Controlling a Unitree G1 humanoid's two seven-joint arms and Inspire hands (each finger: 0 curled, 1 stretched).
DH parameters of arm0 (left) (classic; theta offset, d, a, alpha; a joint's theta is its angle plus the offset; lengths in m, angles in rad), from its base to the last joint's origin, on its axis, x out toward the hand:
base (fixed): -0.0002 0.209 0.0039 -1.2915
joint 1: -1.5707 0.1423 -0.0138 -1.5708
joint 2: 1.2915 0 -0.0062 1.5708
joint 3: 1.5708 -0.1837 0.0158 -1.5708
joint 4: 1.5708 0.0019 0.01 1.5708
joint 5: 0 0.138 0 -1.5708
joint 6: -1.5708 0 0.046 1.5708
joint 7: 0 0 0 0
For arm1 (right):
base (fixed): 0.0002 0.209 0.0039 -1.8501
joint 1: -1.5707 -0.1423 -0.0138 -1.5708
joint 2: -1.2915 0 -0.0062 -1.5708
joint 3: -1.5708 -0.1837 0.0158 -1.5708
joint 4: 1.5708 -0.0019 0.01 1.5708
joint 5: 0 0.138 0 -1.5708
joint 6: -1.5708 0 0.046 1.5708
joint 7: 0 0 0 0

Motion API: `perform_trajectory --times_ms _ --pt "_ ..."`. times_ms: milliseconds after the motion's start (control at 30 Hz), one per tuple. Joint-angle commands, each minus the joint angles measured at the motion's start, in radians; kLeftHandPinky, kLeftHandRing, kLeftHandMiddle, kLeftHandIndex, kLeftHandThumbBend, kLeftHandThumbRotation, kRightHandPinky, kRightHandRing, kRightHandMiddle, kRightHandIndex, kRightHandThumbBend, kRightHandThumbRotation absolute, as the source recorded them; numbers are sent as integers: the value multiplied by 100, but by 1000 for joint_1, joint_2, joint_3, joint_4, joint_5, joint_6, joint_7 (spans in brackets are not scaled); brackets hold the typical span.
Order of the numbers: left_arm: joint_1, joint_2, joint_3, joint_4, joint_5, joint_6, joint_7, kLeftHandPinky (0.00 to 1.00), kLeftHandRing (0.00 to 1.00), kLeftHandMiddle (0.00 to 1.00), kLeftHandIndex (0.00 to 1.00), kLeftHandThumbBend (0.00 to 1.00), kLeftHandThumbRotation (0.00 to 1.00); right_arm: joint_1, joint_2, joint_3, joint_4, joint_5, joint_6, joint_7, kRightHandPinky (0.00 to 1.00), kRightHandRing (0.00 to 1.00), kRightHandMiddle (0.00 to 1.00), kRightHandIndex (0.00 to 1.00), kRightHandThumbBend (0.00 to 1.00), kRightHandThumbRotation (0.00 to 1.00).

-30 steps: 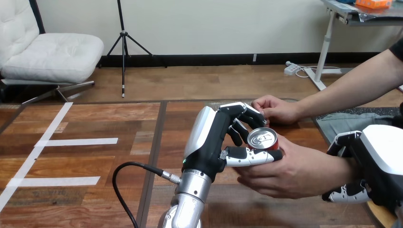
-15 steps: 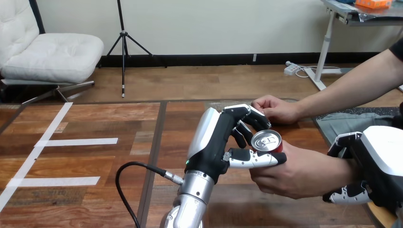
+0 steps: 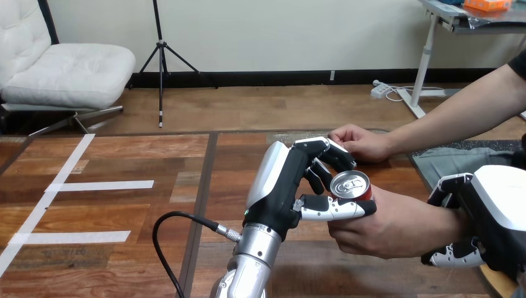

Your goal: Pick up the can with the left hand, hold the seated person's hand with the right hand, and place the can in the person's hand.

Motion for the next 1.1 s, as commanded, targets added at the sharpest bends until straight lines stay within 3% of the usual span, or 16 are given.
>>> perform_trajectory --times_ms 0,1067 --pt "-20 -63 -2 -38 -9 -17 0 34 39 47 48 64 0 -32 16 -13 -46 18 -12 -7 27 34 43 50 85 0" --pt "-33 -44 7 -24 -10 -46 7 34 39 46 49 65 0 -38 9 -9 -37 13 -5 0 26 33 42 50 87 0"
